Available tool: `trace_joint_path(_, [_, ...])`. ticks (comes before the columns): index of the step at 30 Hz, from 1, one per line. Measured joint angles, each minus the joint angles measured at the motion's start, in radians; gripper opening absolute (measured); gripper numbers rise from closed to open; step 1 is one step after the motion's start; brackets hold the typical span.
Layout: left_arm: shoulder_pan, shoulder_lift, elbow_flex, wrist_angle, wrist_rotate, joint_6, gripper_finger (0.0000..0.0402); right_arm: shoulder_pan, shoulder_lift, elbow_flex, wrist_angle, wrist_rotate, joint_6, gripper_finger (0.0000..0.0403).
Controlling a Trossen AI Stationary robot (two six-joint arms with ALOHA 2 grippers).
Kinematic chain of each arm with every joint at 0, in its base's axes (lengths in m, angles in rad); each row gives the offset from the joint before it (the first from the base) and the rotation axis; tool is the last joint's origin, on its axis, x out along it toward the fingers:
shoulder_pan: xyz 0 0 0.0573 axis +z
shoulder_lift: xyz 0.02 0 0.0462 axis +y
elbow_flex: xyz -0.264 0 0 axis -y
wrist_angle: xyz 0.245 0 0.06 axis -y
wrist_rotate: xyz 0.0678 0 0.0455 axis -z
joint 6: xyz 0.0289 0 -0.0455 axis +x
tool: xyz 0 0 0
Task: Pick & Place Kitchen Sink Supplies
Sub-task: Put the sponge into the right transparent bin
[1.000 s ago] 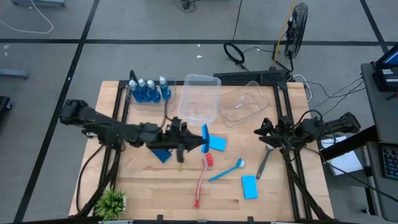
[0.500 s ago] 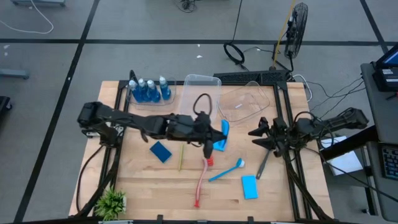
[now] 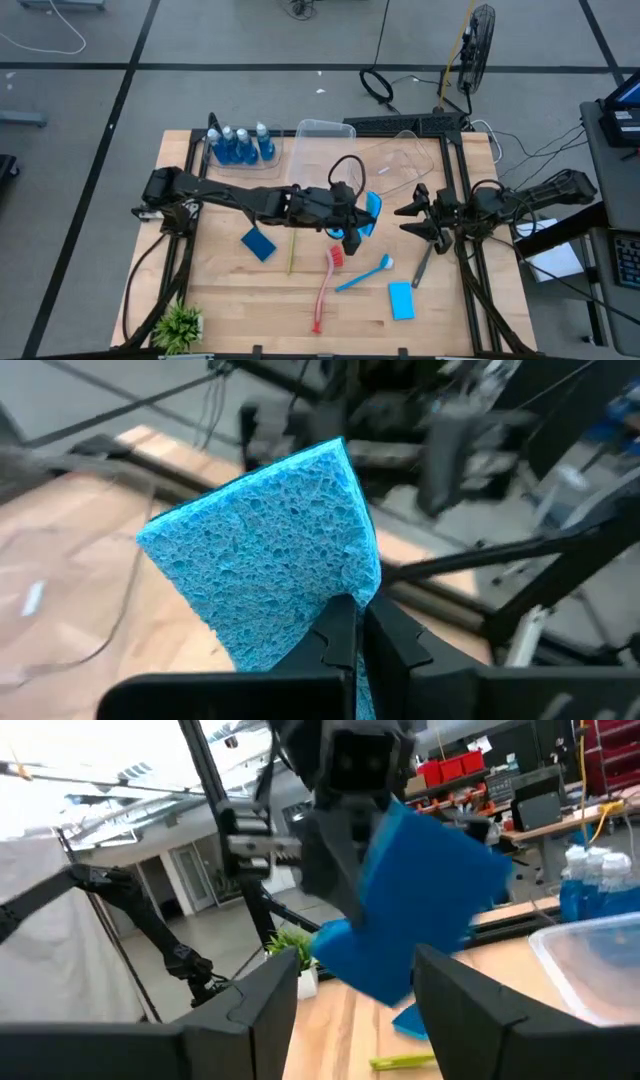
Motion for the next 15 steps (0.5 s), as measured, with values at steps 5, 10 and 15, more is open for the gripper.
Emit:
trace_joint_path(5, [0.0, 0.004, 0.0, -0.051, -0.071, 0.039, 0.0004, 0.0, 0.035, 0.099, -0.173, 0.085, -0.076, 0.0183])
trace_joint_path(10, [0.0, 0.005, 0.0, -0.078, -0.136, 0.084, 0.0004, 0.0, 0.076, 0.199, -0.338, 0.178, -0.138, 0.0183])
trace_joint_path(15, [0.0, 0.006, 0.0, -0.124, -0.237, 0.124, 0.0004, 0.0, 0.116, 0.256, -0.375, 0.255, -0.167, 0.0183])
